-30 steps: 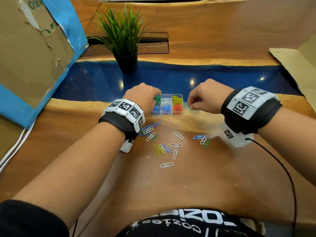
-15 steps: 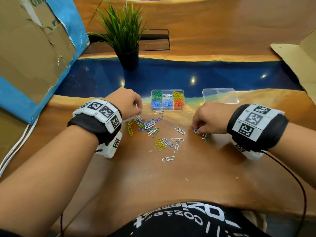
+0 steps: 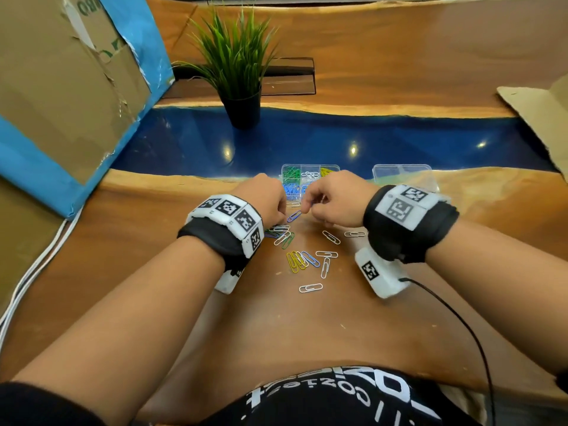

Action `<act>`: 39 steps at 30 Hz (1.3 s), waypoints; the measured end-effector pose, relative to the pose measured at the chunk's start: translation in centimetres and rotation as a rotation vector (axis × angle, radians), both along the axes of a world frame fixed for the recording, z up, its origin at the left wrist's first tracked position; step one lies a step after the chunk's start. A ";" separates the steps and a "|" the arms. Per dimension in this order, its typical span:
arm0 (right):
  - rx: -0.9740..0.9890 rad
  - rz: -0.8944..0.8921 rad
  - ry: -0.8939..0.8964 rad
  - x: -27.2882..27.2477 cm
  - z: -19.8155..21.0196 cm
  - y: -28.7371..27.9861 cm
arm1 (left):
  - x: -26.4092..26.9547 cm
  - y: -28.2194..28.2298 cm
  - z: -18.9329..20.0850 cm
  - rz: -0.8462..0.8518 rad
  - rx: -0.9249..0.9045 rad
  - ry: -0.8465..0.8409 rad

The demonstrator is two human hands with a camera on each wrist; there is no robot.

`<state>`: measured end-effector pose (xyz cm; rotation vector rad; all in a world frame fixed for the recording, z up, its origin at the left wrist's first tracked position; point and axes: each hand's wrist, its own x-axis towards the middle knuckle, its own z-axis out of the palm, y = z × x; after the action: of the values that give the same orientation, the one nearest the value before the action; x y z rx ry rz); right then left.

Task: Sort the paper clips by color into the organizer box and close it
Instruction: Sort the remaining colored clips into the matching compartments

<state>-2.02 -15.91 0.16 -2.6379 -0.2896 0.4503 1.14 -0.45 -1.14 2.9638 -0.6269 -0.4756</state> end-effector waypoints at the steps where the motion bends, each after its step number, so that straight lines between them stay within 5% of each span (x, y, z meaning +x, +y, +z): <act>1: -0.051 0.035 -0.039 0.2 -0.1 0.7 | -0.1 -0.3 0.1 -0.010 0.014 -0.011; 8: -0.371 0.197 -0.123 1.8 -1.2 3.6 | -0.2 -0.3 -0.2 -0.007 0.005 -0.020; 20: -0.456 0.283 -0.010 1.2 -0.5 3.4 | -0.2 -0.4 -0.8 -0.070 -0.008 0.001; 31: 0.192 -0.140 0.244 1.8 -1.5 0.5 | 0.0 0.3 -0.9 0.023 -0.201 0.054; 33: 0.420 -0.220 0.330 1.6 -1.4 -0.2 | 0.1 0.9 -0.6 0.153 -0.425 0.110; 36: 0.767 -0.318 0.487 1.3 -1.4 -1.4 | 0.2 2.2 -0.1 0.435 -0.995 0.389; 39: 0.827 -0.360 0.542 1.2 -1.7 -1.8 | 0.2 3.1 0.3 0.589 -1.219 0.495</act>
<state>-0.82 -17.66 -1.53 -1.6379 0.1531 0.7073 1.34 2.63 -0.84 1.6427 0.0653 -0.4785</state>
